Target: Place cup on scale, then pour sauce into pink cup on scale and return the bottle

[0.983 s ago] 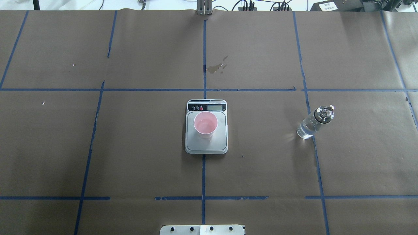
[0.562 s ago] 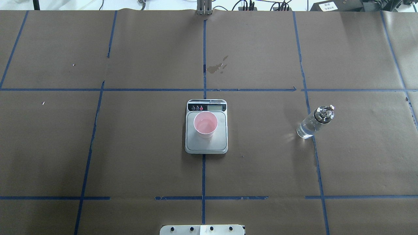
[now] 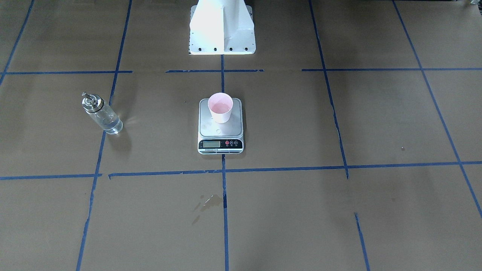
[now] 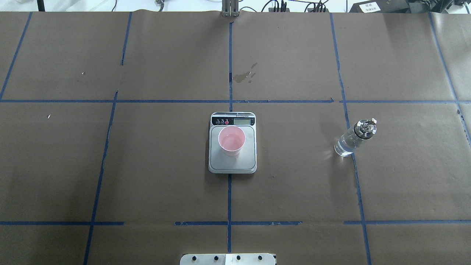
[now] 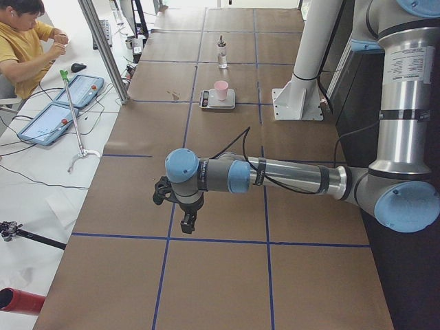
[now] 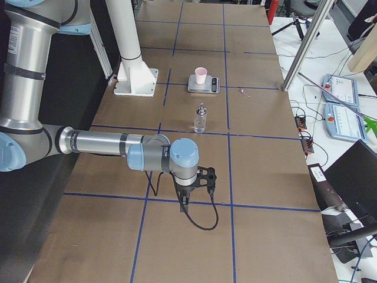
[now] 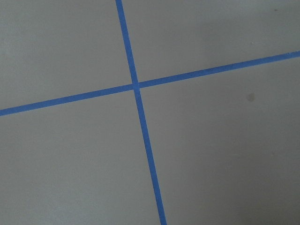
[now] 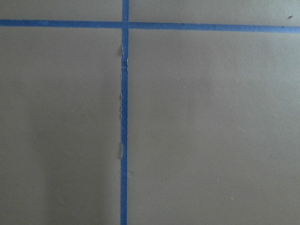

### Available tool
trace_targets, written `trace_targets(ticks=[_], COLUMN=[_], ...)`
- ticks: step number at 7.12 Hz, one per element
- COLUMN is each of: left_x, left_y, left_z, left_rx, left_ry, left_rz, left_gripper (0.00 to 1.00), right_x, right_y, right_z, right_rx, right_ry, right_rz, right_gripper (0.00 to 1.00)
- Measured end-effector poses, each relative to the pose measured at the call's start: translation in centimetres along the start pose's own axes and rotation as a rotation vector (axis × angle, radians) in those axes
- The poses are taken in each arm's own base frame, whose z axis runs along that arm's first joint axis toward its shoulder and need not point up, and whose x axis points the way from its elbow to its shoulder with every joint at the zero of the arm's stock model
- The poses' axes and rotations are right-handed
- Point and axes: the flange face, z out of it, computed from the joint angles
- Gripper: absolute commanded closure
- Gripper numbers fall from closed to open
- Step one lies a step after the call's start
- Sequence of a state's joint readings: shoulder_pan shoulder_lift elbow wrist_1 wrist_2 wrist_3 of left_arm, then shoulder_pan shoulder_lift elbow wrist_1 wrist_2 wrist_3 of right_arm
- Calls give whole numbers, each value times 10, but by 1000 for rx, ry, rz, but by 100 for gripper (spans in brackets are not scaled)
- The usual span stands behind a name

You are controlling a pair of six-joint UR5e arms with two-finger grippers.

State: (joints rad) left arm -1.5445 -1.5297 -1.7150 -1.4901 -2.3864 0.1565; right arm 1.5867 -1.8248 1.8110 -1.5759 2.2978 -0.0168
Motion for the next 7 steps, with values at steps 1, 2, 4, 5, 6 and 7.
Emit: trace_targets(ticks=[1,2,4,5,6,7], left_x=[-1,0,2,-1,-2,-2], left_y=[3,2,1,2,3,4], left_z=[2,1,-2,1,2,2], left_rx=[-5,-4,0,-3,-4,-4], left_ry=[-1,-5,-8,-7,-7,-8], left_rz=[-4,-3,0,-4,-6,-7], left_gripper=[0,0,0,0,0,0], right_x=[-6,-10,-12,-11,-11,-12], right_y=[2,1,2,4,4,3], right_z=[-5,-9,-9,-8,-8,-8], right_rx=[-7,-5,-7,-10,-10,-7], right_ry=[-11,-14,-16,-15,-15,-18], right_rz=[0,-8,-13,-11,-12,-14], right_gripper=[0,0,0,0,0,0])
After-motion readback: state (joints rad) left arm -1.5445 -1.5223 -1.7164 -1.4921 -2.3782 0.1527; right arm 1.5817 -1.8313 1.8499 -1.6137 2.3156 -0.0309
